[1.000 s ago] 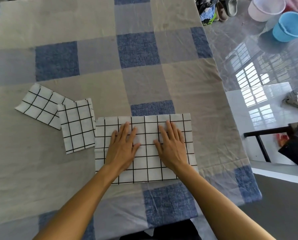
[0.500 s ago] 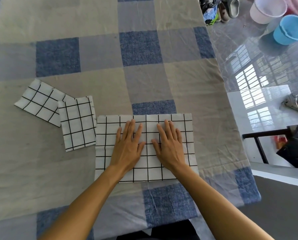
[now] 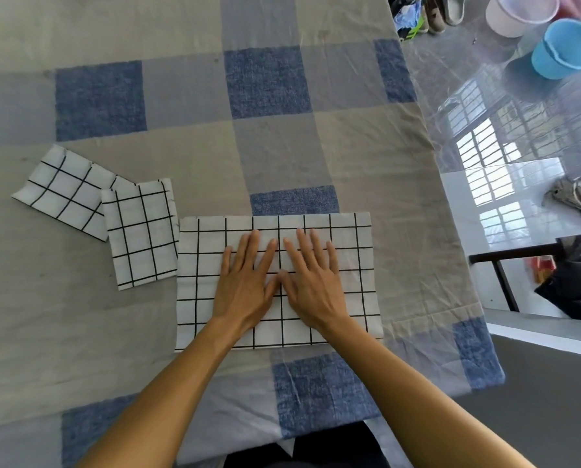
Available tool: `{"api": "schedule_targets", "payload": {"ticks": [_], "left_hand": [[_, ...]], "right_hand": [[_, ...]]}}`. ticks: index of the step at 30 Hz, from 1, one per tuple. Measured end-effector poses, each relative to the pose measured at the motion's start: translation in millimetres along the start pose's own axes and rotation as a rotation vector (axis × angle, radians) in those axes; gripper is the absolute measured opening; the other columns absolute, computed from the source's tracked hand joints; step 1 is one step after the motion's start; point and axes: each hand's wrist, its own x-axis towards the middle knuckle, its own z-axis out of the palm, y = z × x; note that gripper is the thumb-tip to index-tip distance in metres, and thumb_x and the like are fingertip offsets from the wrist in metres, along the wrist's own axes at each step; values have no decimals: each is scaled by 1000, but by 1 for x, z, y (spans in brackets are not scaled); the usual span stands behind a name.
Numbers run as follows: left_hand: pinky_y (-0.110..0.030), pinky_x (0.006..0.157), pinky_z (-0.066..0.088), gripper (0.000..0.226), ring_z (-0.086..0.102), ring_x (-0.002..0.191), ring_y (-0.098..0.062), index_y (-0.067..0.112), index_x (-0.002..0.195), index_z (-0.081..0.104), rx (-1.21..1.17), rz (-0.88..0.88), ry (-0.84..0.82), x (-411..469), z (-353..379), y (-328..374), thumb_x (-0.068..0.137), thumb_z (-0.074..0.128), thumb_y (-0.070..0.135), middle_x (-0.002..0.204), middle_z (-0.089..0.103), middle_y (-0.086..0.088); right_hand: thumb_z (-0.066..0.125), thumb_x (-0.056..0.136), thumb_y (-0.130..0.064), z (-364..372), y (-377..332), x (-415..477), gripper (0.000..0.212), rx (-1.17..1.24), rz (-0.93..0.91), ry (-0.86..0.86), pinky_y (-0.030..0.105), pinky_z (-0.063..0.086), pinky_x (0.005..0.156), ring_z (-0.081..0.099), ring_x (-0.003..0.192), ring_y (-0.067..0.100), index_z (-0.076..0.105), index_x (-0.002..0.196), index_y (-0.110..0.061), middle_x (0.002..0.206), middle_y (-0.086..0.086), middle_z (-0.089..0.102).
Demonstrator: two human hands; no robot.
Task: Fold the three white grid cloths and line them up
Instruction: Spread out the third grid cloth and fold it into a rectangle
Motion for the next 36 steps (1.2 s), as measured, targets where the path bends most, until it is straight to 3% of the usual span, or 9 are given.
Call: {"api": "schedule_targets", "payload": {"ticks": [8,15,19,23,27,31,36], "left_hand": [[-44,117,-6,66,-17,144,-20,30,151,-3,2,-68,49,-3,-2,-18,93,6,60,158,-13,-4],[-44,116,-10,66,-11,145,-24,24,151,1,-13,-51,117,-11,-8,-10,95,13,56,158,-9,-9],[-41,116,-5,62,-5,146,-22,20,150,2,-71,50,142,-35,-4,8,98,21,48,158,-2,-10],[-41,116,-5,62,-6,146,-21,17,151,1,-84,-23,81,-63,16,4,98,12,47,158,-4,-8],[-42,117,-3,60,-6,146,-20,18,151,4,-37,-65,75,-73,25,-7,99,13,47,158,0,-9],[-40,116,-6,64,-7,146,-19,23,151,4,-30,-67,80,-69,25,-12,97,18,53,158,-3,-6],[-41,117,-7,67,-13,145,-20,24,151,-1,-33,-98,95,-73,25,-24,95,17,57,158,-9,-6]], "right_hand": [[22,97,-56,1,34,-17,61,-35,116,10,38,-2,118,-4,147,23,14,151,-31,160,3,3],[20,95,-54,-4,29,-16,62,-29,124,-18,42,-9,117,-10,146,25,11,151,-29,160,5,-1],[29,98,-42,-9,8,-13,55,-18,12,55,44,1,118,3,147,29,22,149,-22,158,11,13],[26,100,-38,-4,-30,-21,52,59,-71,25,44,8,119,6,146,29,27,148,-16,157,14,16],[24,98,-38,16,-44,-36,53,61,-35,-21,47,13,118,12,145,31,34,146,-16,155,16,22],[28,97,-47,24,-19,-45,56,0,22,-16,41,3,118,4,147,27,24,149,-27,158,7,10],[24,96,-52,16,13,-52,60,-49,95,0,39,-4,118,-2,147,25,11,151,-30,160,5,2]]}}
